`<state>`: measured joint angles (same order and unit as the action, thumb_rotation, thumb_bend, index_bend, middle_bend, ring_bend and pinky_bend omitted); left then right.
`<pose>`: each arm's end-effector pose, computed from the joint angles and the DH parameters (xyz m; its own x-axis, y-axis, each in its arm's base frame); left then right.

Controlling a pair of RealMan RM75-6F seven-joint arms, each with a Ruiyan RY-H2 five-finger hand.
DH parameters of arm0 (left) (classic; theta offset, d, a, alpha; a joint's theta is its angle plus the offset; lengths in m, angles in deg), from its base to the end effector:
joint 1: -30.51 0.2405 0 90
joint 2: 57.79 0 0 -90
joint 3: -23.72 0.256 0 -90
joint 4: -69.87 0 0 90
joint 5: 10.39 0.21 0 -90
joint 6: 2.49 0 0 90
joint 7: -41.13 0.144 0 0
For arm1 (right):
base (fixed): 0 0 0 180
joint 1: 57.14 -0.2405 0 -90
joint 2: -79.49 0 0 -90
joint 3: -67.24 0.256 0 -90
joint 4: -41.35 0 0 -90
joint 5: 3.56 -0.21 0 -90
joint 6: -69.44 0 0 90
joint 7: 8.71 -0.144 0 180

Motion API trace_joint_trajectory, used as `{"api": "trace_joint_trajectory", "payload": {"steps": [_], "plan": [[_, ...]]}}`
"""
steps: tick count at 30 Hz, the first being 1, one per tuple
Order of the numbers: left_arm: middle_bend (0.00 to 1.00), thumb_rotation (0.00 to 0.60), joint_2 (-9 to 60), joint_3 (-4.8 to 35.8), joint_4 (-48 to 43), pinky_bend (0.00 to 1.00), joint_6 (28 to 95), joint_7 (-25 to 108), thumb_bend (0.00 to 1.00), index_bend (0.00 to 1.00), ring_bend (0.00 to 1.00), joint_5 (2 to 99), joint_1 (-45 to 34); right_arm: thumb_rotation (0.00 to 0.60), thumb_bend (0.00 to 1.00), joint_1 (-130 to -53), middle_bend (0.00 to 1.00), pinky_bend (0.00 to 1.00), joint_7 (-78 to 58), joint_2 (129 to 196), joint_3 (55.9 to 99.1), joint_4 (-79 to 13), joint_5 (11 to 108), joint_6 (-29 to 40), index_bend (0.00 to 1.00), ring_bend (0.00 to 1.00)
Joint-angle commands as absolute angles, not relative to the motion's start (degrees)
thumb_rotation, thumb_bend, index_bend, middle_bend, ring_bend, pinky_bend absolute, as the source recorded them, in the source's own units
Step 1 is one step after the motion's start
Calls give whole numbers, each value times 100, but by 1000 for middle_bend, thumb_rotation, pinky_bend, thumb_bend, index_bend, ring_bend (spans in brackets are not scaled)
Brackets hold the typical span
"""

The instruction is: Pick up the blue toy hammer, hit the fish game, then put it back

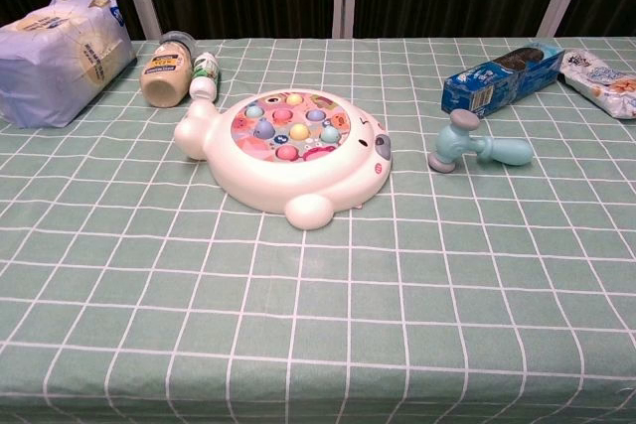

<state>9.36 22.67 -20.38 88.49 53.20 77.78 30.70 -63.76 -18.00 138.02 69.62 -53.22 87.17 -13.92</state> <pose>-0.3194 0.1466 0.1525 0.5691 -0.0261 0.8218 0.8220 0.0413 -0.5680 -0.2964 -0.1877 0.1764 0.3097 -0.0406 0.9500 -0.9460 -0.1136 0.3035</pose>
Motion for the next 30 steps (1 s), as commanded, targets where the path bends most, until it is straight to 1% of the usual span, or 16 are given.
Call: {"api": "trace_joint_trajectory", "payload": {"steps": [1,6,10,13,16,19,23,26,30], "plan": [[21,600,940,2265,-2036,0,8833,5332,25,100,0,7770,3062,600,204,-6403,142,0,-1786,13816,6968,-5316,8708,-1358,77,0],[21,600,932,2282,-2068,0,8798,5378,25,100,0,7764,3059,600,204,-6447,142,0,-1773,13819,6951,-5315,8739,-1299,77,0],[21,600,940,2280,-2081,0,8798,5385,25,100,0,7769,3055,600,204,-6579,146,1,-1836,13715,6922,-5438,8809,-1089,77,0],[21,600,954,2284,-2073,0,8798,5391,25,100,0,7794,3047,600,205,-6820,157,37,-1782,13734,6968,-5508,8885,-810,77,0],[21,600,960,2291,-2059,0,8781,5369,26,100,0,7784,3048,600,204,-7240,171,93,-1659,13763,7080,-5580,8741,-166,86,2],[21,600,966,2285,-2042,0,8750,5338,26,106,0,7727,3051,600,204,-7748,189,140,-1626,13876,7295,-5535,8426,559,102,11],[21,600,984,2298,-2013,0,8722,5303,26,108,0,7701,3059,600,205,-8365,197,153,-1439,14270,7530,-5253,7946,1415,111,24],[21,600,992,2293,-1992,0,8697,5287,26,108,0,7671,3054,600,204,-8724,199,164,-1297,14586,7607,-4996,7649,1924,113,27],[20,600,987,2287,-1978,0,8644,5278,26,108,0,7654,3027,600,205,-9050,210,164,-1234,15017,7677,-4647,7366,2304,129,31]]}}
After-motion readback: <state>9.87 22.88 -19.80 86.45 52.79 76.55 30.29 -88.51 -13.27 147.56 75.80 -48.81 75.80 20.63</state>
